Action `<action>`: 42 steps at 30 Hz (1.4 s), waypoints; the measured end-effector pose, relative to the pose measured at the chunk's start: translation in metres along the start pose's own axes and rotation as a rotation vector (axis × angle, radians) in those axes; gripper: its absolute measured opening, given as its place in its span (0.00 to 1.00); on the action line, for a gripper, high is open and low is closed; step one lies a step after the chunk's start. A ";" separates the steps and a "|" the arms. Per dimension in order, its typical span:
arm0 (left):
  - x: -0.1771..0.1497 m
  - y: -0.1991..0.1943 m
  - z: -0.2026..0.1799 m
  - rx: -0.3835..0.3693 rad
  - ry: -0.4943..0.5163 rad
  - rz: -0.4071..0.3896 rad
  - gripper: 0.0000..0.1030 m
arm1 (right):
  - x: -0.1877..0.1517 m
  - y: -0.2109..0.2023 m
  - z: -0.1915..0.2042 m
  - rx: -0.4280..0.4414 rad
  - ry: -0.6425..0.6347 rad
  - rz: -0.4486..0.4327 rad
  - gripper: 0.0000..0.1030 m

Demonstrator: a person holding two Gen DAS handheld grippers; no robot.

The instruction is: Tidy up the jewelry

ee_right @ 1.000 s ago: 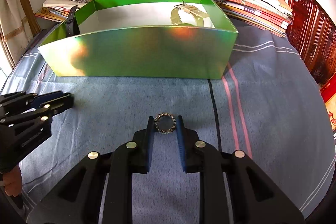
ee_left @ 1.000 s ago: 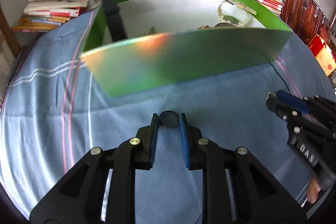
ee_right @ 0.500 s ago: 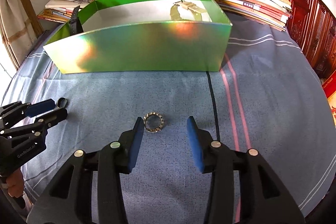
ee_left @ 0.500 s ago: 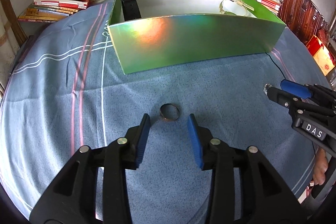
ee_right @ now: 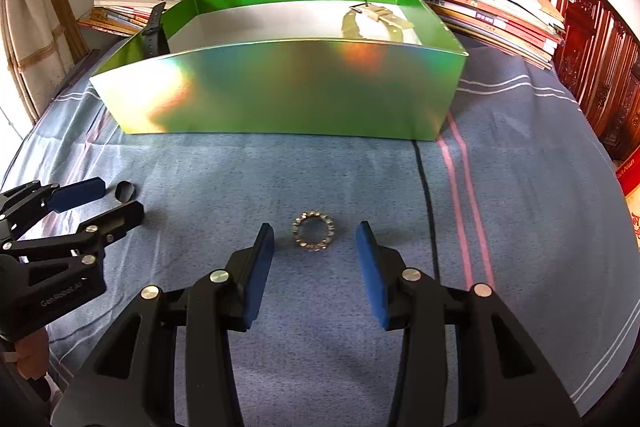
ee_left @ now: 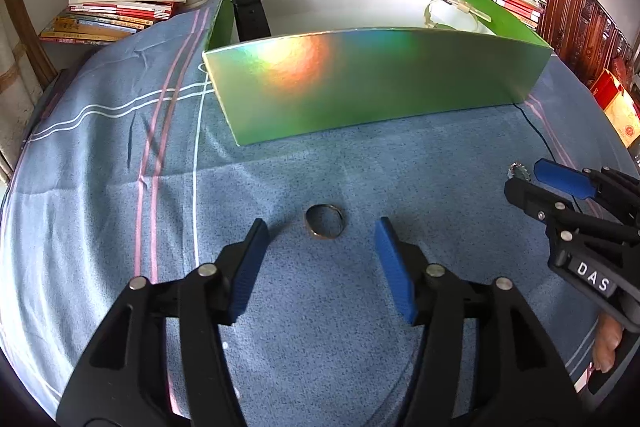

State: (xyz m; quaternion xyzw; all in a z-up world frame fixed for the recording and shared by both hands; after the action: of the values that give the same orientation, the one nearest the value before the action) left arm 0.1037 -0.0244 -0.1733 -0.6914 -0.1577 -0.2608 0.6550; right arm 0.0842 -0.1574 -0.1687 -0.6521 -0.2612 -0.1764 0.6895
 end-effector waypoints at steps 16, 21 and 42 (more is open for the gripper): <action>-0.002 0.000 0.004 0.002 -0.008 -0.004 0.68 | 0.000 -0.016 0.039 0.121 -0.083 -0.015 0.42; -0.002 0.001 0.005 0.000 -0.015 0.000 0.67 | 0.005 -0.007 0.020 0.044 -0.055 -0.004 0.42; -0.008 -0.011 -0.018 -0.152 0.001 0.005 0.19 | 0.005 0.005 0.013 -0.009 -0.056 -0.018 0.47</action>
State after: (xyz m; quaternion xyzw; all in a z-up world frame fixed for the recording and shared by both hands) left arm 0.0880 -0.0400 -0.1685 -0.7395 -0.1351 -0.2707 0.6013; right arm 0.0899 -0.1432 -0.1698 -0.6576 -0.2853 -0.1656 0.6773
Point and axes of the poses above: each gripper's, at about its wrist camera, not at the fingertips, and y roughly the way its jaws point, z to its left, x to its top, the point moved 10 cm from there along y, roughly the way its jaws point, and after that the axes turned 4 degrees about -y, right-handed, at the moved point
